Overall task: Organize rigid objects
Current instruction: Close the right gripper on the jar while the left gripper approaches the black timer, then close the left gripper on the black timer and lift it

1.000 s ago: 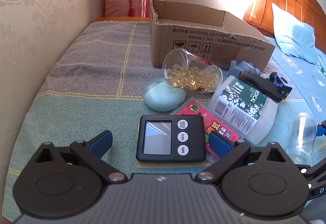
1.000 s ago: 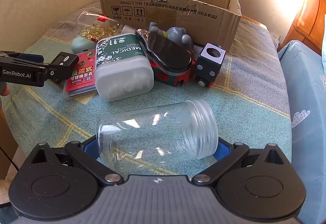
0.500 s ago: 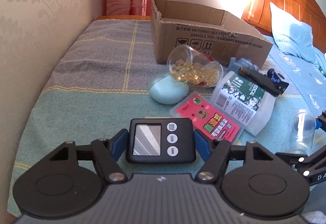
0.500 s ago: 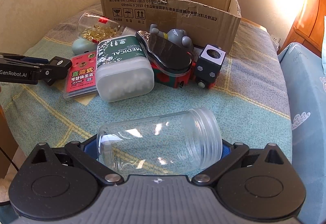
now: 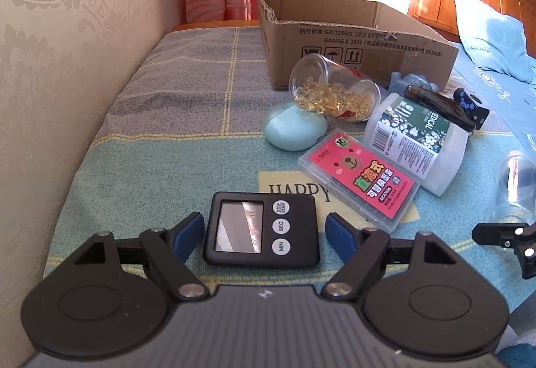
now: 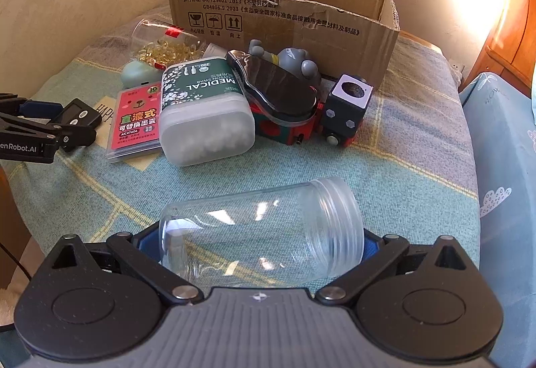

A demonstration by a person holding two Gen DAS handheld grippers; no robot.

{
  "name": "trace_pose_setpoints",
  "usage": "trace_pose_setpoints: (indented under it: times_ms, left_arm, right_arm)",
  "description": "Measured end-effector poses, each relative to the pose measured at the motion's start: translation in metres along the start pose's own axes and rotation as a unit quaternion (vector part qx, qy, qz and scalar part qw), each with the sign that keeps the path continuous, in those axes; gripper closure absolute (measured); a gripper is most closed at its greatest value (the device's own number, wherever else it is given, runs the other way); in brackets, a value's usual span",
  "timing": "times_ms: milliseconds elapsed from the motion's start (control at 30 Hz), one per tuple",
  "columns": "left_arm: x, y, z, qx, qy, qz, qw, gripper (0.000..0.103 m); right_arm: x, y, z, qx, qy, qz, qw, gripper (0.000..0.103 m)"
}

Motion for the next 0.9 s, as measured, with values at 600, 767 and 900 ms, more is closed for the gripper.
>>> trace_pose_setpoints:
  times_ms: [600,767,900]
  left_arm:
    - [0.004,-0.003,0.0,-0.012,-0.007,-0.004,0.9999,0.033]
    - [0.004,-0.004,0.001,-0.017,-0.005,0.0,0.9998,0.033]
    - [0.004,-0.004,0.002,-0.02,-0.004,0.002,0.9998,0.033]
  right_arm:
    - [-0.005,-0.004,-0.012,0.0,0.005,-0.031,1.0,0.0]
    - [-0.007,-0.006,-0.015,-0.003,0.006,-0.067,0.998,0.0]
    - [-0.01,-0.007,-0.016,-0.003,0.005,-0.092,0.996,0.0]
Point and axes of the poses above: each gripper's, at about its wrist camera, not at the fingertips, and z roughly the way its jaws point, x to its right, y to its underside, the point moved 2 cm from there along z, roughly the way its jaws point, and after that the axes turned 5 degrees about -z, right-handed, at the moved point
